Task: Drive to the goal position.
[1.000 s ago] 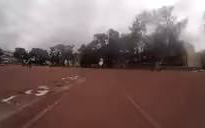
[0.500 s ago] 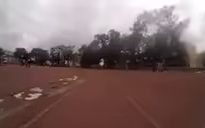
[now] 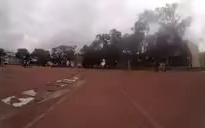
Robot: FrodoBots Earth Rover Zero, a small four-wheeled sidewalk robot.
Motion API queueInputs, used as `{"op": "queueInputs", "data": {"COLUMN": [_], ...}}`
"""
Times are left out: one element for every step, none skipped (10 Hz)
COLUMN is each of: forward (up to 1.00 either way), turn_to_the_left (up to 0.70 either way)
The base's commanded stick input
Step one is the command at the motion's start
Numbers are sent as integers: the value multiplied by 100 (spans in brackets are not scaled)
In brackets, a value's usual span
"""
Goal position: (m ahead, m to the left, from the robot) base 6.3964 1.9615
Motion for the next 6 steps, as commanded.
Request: {"op": "queueInputs", "data": {"forward": [70, 70, 70, 70, 70, 70], "turn_to_the_left": [-34, -31, 0, 0, 0, 0]}}
